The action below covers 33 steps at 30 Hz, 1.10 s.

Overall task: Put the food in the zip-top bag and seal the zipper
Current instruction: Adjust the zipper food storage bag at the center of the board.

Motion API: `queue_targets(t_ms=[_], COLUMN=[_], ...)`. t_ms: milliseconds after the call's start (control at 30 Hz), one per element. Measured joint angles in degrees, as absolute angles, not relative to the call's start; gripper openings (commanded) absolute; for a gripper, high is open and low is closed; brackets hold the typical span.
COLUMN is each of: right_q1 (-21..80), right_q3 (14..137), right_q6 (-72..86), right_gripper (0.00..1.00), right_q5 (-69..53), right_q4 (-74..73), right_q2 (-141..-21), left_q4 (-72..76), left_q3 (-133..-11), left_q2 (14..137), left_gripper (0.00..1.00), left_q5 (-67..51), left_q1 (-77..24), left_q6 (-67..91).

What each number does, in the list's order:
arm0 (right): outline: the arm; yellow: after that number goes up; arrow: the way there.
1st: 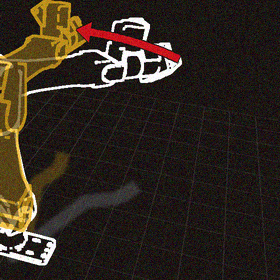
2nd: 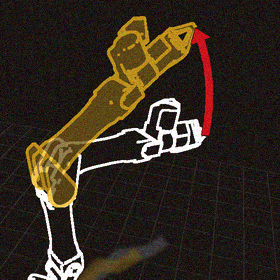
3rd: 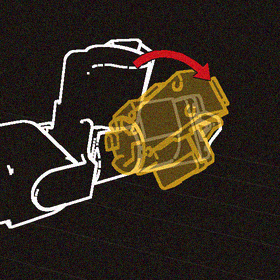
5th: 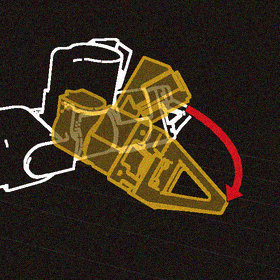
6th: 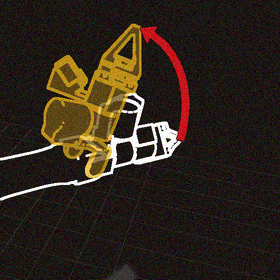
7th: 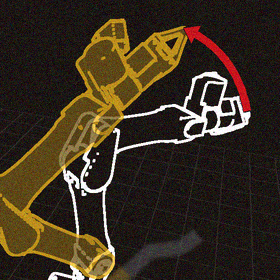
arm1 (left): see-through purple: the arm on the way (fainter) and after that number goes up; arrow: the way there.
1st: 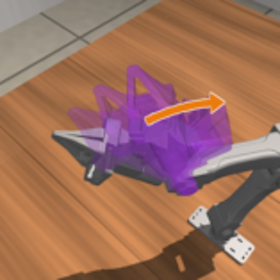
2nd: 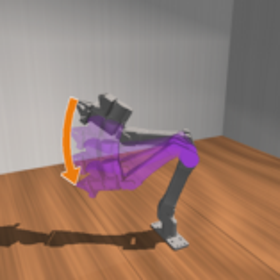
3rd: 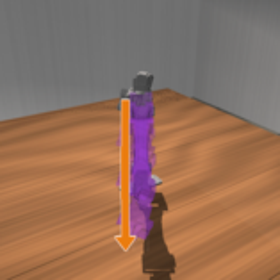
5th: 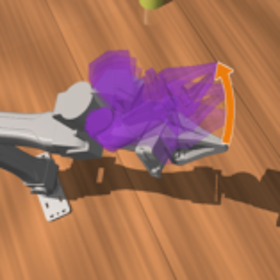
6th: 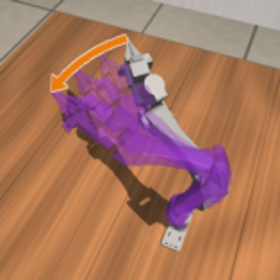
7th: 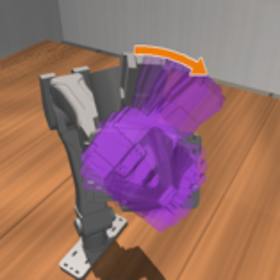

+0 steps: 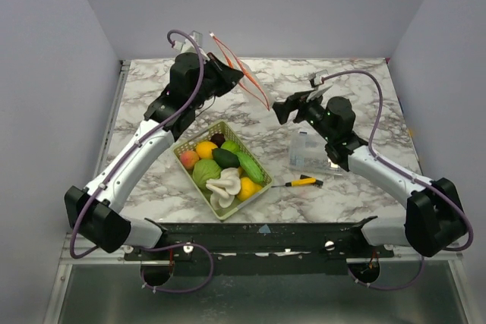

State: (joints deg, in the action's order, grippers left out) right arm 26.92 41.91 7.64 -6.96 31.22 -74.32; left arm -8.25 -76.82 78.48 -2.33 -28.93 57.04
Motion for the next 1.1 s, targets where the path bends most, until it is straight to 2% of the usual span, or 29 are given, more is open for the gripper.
queue_targets(t_ms=[167, 267, 433, 633, 867, 1100], right_q1=[26.9, 26.9, 26.9, 26.9, 26.9, 26.9], right_q3=[50.7, 51.3, 51.3, 50.8, 44.5, 46.7], right_q6=[15.2, 18.6, 18.9, 18.4, 20.3, 20.4], right_gripper=[1.0, 1.0, 1.0, 1.0, 1.0, 1.0], right_q5=[-6.7, -6.5, -4.8, -5.0, -9.8, -9.9], right_q4=[23.0, 19.4, 12.1, 8.9, 7.0, 3.6], right_q2=[-76.1, -74.3, -68.4, -62.7, -62.2, -62.2], left_q4=[-18.9, -26.2, -31.0, -32.9, -32.8, -33.8], left_q3=[-84.7, -92.0, -96.2, -96.2, -98.5, -100.8], left_q2=[80.3, 85.5, 93.4, 95.1, 95.0, 93.8], left_gripper=[0.0, 0.0, 0.0, 0.0, 0.0, 0.0], left_q5=[2.6, 6.1, 8.6, 9.7, 10.2, 12.6], left_q1=[-31.5, -34.0, -37.3, -37.9, -37.4, -37.2], left_q6=[45.7, 39.3, 35.4, 34.2, 33.1, 28.4])
